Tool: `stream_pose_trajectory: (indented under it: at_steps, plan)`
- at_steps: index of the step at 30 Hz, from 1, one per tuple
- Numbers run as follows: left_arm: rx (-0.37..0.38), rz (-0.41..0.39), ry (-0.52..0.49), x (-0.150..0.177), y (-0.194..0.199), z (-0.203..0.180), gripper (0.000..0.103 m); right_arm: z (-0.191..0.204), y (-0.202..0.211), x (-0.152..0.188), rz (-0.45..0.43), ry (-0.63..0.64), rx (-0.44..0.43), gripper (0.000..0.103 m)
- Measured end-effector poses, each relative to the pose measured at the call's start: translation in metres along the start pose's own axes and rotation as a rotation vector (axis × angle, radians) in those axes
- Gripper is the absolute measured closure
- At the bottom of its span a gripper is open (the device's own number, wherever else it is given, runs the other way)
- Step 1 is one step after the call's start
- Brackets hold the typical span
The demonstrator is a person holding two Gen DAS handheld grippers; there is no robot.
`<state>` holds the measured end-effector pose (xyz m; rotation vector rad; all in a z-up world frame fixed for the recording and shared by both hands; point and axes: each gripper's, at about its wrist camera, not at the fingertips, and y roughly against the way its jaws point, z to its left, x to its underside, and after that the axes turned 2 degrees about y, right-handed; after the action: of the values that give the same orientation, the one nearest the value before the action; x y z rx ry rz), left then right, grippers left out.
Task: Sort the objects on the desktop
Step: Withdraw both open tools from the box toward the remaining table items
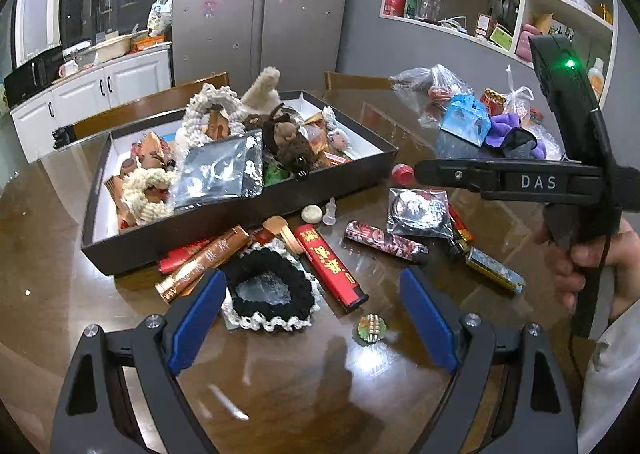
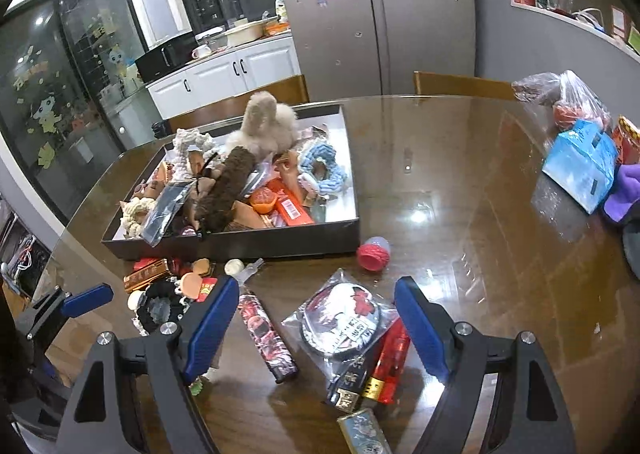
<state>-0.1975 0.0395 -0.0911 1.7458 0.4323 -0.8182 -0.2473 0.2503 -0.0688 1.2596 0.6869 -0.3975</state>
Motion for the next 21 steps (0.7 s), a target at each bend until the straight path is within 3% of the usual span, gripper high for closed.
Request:
stream_pose_trajectory:
  at_steps: [21]
  plan:
    - [0.013,0.076,0.030,0.015,-0.024,0.011,0.015,-0.004,-0.028,0.021,0.104,-0.017,0.018,0.021]
